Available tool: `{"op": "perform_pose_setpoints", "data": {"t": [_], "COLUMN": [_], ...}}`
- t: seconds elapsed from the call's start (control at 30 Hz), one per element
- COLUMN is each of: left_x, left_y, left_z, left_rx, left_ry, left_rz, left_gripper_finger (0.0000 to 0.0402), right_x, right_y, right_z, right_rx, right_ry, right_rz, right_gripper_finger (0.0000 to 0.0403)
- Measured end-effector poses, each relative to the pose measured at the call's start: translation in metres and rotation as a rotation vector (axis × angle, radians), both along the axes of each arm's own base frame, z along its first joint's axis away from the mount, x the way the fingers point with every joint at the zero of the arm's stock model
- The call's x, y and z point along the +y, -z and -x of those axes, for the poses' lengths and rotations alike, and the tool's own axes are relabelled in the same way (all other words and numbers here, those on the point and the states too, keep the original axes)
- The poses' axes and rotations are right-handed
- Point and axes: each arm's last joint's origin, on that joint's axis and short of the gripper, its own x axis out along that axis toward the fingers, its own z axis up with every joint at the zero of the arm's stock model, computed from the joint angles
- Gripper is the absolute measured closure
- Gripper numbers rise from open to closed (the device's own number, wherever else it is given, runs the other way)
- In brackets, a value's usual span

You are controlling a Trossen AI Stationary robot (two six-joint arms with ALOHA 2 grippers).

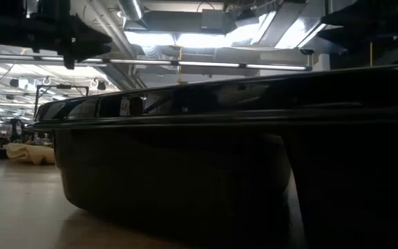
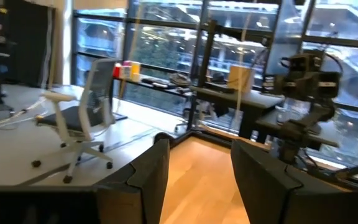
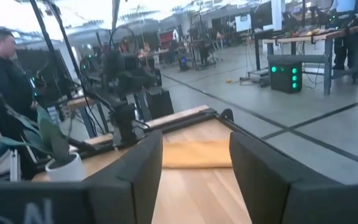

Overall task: Pick and placing Produce into tupperware
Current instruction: Return to Home Position

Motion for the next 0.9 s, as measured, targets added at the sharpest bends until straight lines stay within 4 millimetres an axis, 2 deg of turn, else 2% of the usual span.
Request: {"op": "perform_pose_setpoints", "data": {"t": [0.23,0.4,0.57,0.9], "left_x": [-0.002,-0.005,-0.008,-0.007], "left_y": [0.018,0.021,0.026,0.03], "left_z": [0.01,0.016,0.022,0.022], "left_rx": [-0.013,-0.02,0.01,0.036], "left_ry": [-0.076,-0.077,-0.091,-0.12], "left_rz": [0.031,0.031,0.046,0.079], "left_gripper_finger": [0.0235,0.0235,0.0235,0.0235], "right_x": [0.007,0.012,0.01,0.01], "right_y": [0.002,0.003,0.005,0.007], "right_z": [0.017,0.029,0.029,0.029], "right_rx": [-0.036,-0.067,-0.04,-0.028], "right_ry": [-0.003,0.006,0.04,0.059], "right_rz": [-0.03,-0.019,-0.01,-0.013], "right_gripper_finger": [0.0215,0.0214,0.0214,0.0214]}}
